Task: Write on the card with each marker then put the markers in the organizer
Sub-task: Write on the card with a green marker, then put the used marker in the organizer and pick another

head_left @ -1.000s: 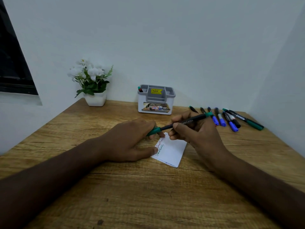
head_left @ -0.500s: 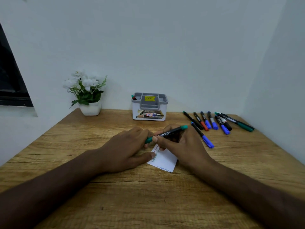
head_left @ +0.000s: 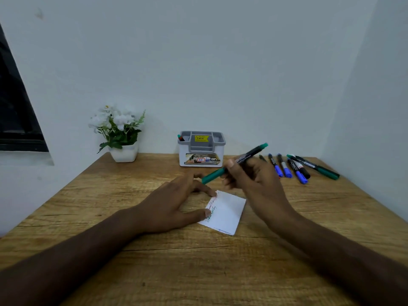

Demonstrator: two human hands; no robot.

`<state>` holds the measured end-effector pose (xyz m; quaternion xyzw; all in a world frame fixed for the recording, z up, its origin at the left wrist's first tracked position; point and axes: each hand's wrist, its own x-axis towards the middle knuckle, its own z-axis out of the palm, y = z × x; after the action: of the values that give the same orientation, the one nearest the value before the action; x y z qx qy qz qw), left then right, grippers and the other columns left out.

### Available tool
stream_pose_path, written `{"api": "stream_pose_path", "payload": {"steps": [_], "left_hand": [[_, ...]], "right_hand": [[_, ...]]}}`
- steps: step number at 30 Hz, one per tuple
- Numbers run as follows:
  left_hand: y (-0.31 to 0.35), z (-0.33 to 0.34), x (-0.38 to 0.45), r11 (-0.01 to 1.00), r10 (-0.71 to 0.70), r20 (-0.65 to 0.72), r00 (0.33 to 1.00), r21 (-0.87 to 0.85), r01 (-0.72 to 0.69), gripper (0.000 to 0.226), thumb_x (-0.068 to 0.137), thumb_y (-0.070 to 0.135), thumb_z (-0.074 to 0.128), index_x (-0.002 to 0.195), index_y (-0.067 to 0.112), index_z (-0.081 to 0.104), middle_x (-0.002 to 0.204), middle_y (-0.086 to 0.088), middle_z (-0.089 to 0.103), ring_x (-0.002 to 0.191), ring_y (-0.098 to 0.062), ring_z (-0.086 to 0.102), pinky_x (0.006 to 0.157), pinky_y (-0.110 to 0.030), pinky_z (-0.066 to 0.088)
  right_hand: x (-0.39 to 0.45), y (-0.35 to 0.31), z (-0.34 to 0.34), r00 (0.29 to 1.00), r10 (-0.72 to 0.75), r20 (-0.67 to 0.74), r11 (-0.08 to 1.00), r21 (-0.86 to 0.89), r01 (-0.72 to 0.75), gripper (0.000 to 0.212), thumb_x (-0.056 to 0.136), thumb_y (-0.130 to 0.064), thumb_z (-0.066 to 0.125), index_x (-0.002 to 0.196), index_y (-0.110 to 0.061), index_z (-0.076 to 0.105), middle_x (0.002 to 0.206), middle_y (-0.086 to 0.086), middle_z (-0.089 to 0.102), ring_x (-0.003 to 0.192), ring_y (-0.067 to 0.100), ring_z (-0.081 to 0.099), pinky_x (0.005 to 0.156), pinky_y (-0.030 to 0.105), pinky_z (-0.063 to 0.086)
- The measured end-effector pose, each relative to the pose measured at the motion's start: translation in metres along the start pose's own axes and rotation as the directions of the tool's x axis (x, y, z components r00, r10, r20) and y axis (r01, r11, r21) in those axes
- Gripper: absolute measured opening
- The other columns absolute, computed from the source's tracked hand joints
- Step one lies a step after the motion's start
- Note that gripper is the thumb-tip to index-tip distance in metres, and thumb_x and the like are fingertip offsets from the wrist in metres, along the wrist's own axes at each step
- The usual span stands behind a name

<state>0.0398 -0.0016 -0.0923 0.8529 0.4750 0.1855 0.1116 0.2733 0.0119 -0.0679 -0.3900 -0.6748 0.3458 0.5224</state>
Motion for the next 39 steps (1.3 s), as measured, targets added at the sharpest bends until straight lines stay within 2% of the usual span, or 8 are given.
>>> {"api": "stream_pose_path", "payload": {"steps": [7,10,14,20,25,31,36,39], "left_hand": [[-0.004,0.003,0.001,0.998,0.032,-0.037,0.999,-0.057,-0.034,0.053,0.094,0.066,0.066,0.126,0.082,0.026,0.156,0.037,0.035,0.131,0.013,0.045,0.100,-0.034,0.046],[-0.003,0.002,0.001,0.997,0.036,-0.042,0.998,-0.061,-0.038,0.051,0.095,0.065,0.066,0.126,0.080,0.029,0.157,0.036,0.035,0.127,0.017,0.046,0.100,-0.033,0.044],[-0.003,0.001,0.001,0.998,0.031,-0.042,0.999,-0.059,-0.033,0.045,0.095,0.064,0.066,0.130,0.071,0.038,0.155,0.039,0.033,0.130,0.019,0.042,0.104,-0.037,0.045],[-0.004,0.001,0.001,0.998,0.036,-0.047,0.998,-0.046,-0.039,0.049,0.095,0.065,0.066,0.139,0.056,0.049,0.152,0.041,0.032,0.139,0.011,0.040,0.110,-0.043,0.047],[-0.004,0.000,0.001,0.998,0.044,-0.043,0.998,-0.040,-0.046,0.048,0.095,0.065,0.064,0.140,0.052,0.052,0.150,0.042,0.032,0.140,0.009,0.041,0.111,-0.043,0.047],[-0.003,-0.001,0.000,0.995,0.072,-0.043,0.996,-0.068,-0.075,0.052,0.096,0.064,0.064,0.141,0.059,0.038,0.149,0.040,0.046,0.141,0.003,0.046,0.111,-0.049,0.046],[-0.004,-0.001,0.000,0.992,0.129,-0.047,0.991,-0.010,-0.129,0.040,0.102,0.054,0.061,0.140,0.051,0.053,0.145,0.038,0.053,0.136,0.000,0.050,0.111,-0.045,0.045],[-0.003,-0.002,-0.002,0.983,0.182,-0.092,0.979,-0.016,-0.184,0.028,0.103,0.040,0.068,0.130,0.044,0.069,0.141,0.032,0.061,0.134,0.001,0.054,0.110,-0.038,0.047]], "right_hand": [[0.110,-0.010,-0.013,0.958,-0.193,-0.212,0.944,-0.305,0.123,0.024,0.107,-0.031,0.062,0.105,-0.010,0.073,0.085,-0.001,0.079,0.073,0.011,0.078,0.074,0.032,0.062],[0.164,-0.001,-0.006,0.943,-0.297,-0.152,0.818,-0.550,0.169,0.029,0.108,-0.032,0.059,0.095,-0.008,0.068,0.081,0.005,0.075,0.070,0.019,0.072,0.073,0.038,0.054],[0.198,0.019,0.013,0.992,-0.122,0.005,0.667,-0.740,0.086,0.043,0.104,-0.035,0.065,0.070,-0.014,0.051,0.064,-0.002,0.049,0.065,0.021,0.053,0.059,0.032,0.033],[0.205,0.042,0.023,1.000,0.004,-0.024,0.723,-0.691,-0.019,0.038,0.094,-0.037,0.079,0.082,-0.001,0.080,0.084,0.014,0.080,0.078,0.023,0.070,0.068,0.032,0.050],[0.165,0.026,0.007,0.986,-0.137,-0.100,0.765,-0.643,0.042,0.017,0.098,-0.030,0.074,0.089,-0.016,0.070,0.086,0.002,0.073,0.080,0.016,0.067,0.062,0.017,0.041],[0.074,0.017,-0.035,0.996,0.031,0.085,0.577,-0.815,0.051,0.015,0.097,-0.023,0.074,0.109,-0.014,0.076,0.102,0.002,0.076,0.097,0.018,0.070,0.086,0.030,0.053],[0.038,0.020,-0.059,0.982,0.158,0.100,0.231,-0.971,0.062,0.025,0.102,-0.027,0.064,0.122,-0.015,0.073,0.126,0.009,0.073,0.130,0.028,0.061,0.121,0.042,0.038],[0.038,0.028,-0.058,0.972,0.214,0.096,0.315,-0.949,0.025,0.021,0.103,-0.021,0.061,0.114,-0.011,0.076,0.112,0.009,0.076,0.117,0.027,0.064,0.110,0.042,0.046]]}}
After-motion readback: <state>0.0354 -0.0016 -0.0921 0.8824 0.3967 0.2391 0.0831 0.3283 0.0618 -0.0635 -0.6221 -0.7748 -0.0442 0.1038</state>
